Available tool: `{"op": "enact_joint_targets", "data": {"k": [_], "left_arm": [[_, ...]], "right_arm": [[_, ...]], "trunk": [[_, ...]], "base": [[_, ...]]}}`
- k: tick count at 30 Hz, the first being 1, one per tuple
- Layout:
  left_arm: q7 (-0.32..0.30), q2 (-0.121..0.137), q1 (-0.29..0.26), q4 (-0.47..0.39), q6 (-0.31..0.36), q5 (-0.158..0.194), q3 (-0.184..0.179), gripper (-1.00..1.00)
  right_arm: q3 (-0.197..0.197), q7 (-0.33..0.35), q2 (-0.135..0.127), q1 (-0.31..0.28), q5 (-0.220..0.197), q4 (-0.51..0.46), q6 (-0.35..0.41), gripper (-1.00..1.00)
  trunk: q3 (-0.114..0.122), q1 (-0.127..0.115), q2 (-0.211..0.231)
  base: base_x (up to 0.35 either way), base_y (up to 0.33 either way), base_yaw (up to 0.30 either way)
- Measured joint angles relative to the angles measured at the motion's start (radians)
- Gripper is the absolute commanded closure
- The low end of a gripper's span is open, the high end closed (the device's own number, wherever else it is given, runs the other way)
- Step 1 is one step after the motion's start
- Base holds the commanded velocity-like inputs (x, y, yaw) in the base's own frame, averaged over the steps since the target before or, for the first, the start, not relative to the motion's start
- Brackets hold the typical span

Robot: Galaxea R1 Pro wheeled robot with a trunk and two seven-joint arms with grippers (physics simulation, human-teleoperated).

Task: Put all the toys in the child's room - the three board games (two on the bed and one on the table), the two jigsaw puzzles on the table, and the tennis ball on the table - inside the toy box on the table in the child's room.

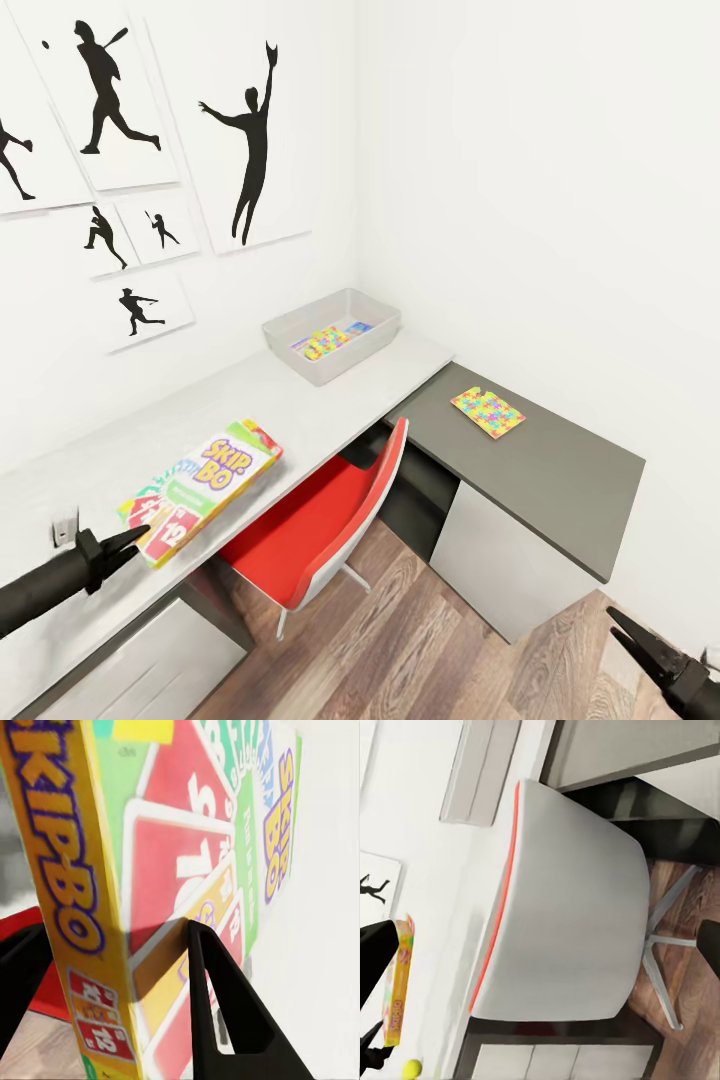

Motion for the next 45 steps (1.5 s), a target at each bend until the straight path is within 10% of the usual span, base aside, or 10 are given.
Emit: {"op": "enact_joint_targets", "data": {"k": [10,31,45], "left_arm": [[-0.011,0.018,-0.057,0.0,0.0,-0.001,-0.134,1.0],[-0.162,0.026,-0.058,0.0,0.001,0.004,-0.233,1.0],[-0.329,0.117,-0.059,0.002,0.002,0.001,-0.251,1.0]], "right_arm": [[-0.012,0.131,-0.002,0.001,0.001,-0.001,0.007,-1.0],[-0.041,0.244,-0.002,0.003,0.002,-0.001,0.005,-1.0],[-0.067,0.283,-0.003,0.003,0.01,0.008,0.005,-1.0]], "trunk": [[0.0,0.0,0.0],[0.005,0.0,0.0],[0.026,0.0,0.0]], "base": [[0.0,0.0,0.0],[0.0,0.0,-0.016],[0.0,0.0,-0.098]]}}
